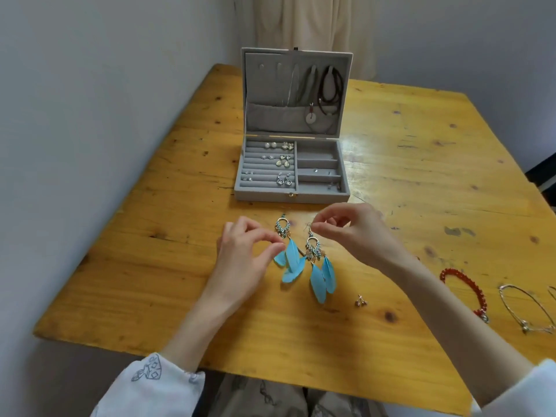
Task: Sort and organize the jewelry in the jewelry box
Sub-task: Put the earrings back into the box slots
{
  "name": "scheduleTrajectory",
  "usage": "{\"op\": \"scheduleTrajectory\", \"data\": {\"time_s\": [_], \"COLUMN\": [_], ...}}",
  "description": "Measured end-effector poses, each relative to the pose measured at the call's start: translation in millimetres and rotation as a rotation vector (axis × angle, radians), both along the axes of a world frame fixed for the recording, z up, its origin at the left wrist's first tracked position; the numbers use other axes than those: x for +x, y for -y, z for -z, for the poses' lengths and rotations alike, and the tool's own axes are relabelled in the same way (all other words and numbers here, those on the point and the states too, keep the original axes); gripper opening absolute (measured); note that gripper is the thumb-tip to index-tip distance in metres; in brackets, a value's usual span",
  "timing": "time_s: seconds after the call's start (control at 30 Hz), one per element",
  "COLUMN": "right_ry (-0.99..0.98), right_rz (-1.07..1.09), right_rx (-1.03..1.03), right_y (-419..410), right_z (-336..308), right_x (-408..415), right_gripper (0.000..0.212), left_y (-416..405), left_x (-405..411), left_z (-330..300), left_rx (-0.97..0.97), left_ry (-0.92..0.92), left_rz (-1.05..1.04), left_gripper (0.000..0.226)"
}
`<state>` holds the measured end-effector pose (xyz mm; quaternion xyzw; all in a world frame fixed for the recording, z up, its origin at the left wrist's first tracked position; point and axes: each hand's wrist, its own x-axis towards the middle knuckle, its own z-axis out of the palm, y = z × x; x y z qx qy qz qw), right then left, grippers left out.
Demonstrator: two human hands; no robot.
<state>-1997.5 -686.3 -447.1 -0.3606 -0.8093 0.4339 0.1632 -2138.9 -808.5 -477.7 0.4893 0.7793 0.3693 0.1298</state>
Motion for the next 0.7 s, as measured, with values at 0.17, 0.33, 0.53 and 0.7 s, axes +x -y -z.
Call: {"op": "scheduleTrajectory", "data": {"time_s": [0.17,0.33,0.53,0.7], "right_ry": [0.059,0.180,0.349,0.425], "right_rz": [-0.077,-0.172,-0.236,-0.302], "right_rx": [0.009,0.004,-0.019,0.008], "right_y": [-37.4,-64.8,-82.8,-84.7], "right_z": [-10.7,-5.0,0.0,-2.6], "right_x": [-45.7,-98.5,-137.2,-155.0], "right_gripper": [0.009,0.013,0.012,0.017], "left_y": [-41.7,-78.7,-93.3,-92.6], "left_x": [-56.8,-93.2,-111.1,-119.3], "left_z": [-18.2,-16.9,-13.5,-13.2], "left_rx": [-0.063,-0.205,-0.322,-0.360], "left_ry": [-0.031,-0.068,-0.025,-0.041], "left_rz": [-0.132,-0.157,-0.084,-0.088], "left_gripper": [0.008,0.015,0.013,0.013]}}
